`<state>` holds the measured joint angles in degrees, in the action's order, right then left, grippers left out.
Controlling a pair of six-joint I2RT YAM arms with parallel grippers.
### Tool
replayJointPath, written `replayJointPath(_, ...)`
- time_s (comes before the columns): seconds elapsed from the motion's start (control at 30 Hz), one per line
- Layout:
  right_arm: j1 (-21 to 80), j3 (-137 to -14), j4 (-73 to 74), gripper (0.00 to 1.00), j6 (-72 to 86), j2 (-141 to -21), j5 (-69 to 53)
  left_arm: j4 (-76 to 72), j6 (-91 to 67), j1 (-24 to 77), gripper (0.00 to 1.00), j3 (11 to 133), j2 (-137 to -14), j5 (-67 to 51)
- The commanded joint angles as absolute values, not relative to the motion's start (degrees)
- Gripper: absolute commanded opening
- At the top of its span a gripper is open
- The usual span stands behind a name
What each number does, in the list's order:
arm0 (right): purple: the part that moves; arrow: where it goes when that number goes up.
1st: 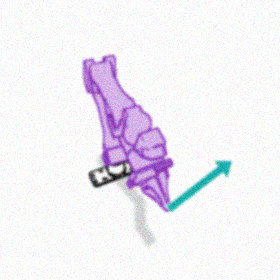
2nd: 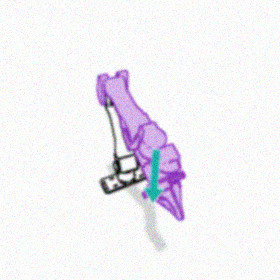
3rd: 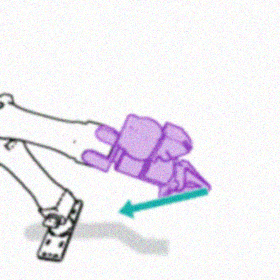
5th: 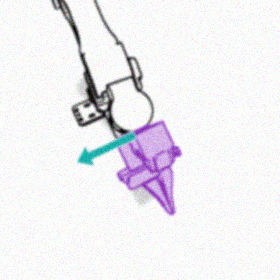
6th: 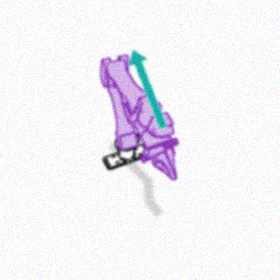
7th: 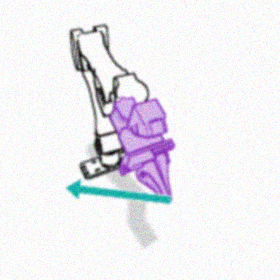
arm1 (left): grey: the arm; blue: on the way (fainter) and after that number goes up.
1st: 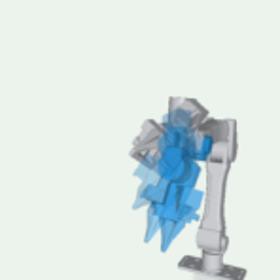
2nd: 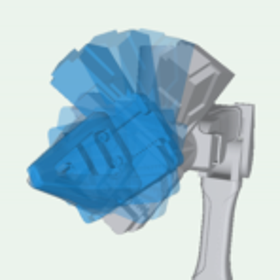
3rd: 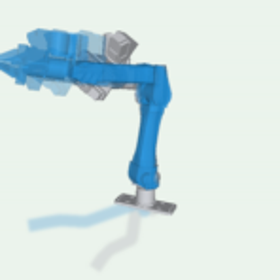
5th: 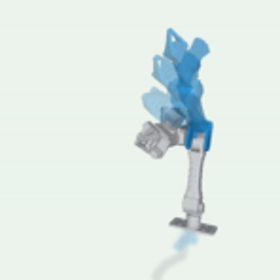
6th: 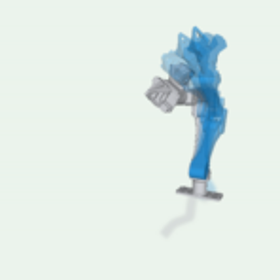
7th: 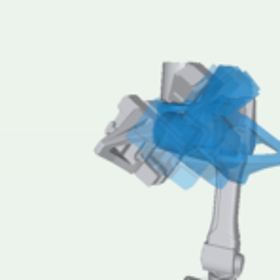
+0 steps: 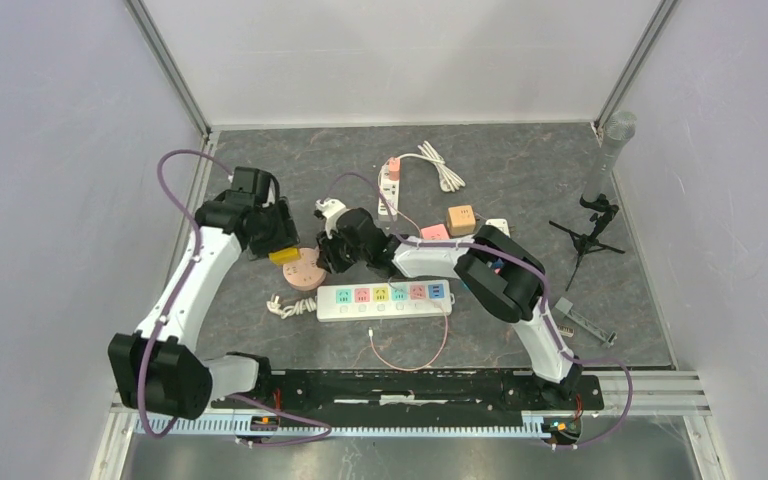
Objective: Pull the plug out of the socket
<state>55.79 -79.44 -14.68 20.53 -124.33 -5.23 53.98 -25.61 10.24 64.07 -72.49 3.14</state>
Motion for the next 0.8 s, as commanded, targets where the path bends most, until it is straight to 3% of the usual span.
replayJointPath(0.0,53.4,-83.7,-0.2,0.34,15.3,-122.3,-11.8,53.6,-25.2,8.0,0.35,65.1,-67.5,4.7)
replayJointPath(0.13,49.0,-87.5,-0.9,0.36,13.9,-116.8,-19.7,53.6,-24.9,7.3,0.36,65.5,-66.0,2.5)
replayJointPath(0.27,44.1,-84.9,-0.8,0.40,14.7,-109.7,-21.2,52.8,-22.4,7.3,0.39,65.6,-67.1,-7.7)
replayJointPath(0.47,39.5,-73.5,-0.5,0.47,13.1,-98.5,-14.8,42.9,-26.5,9.8,0.41,60.9,-70.6,-21.0)
replayJointPath(0.63,37.1,-66.2,-0.1,0.58,12.3,-91.9,-9.9,30.7,-35.0,15.5,0.50,58.3,-77.7,-24.4)
replayJointPath(0.77,35.9,-61.5,-0.1,0.59,12.2,-88.2,-8.6,23.5,-40.2,18.8,0.52,58.0,-84.9,-25.0)
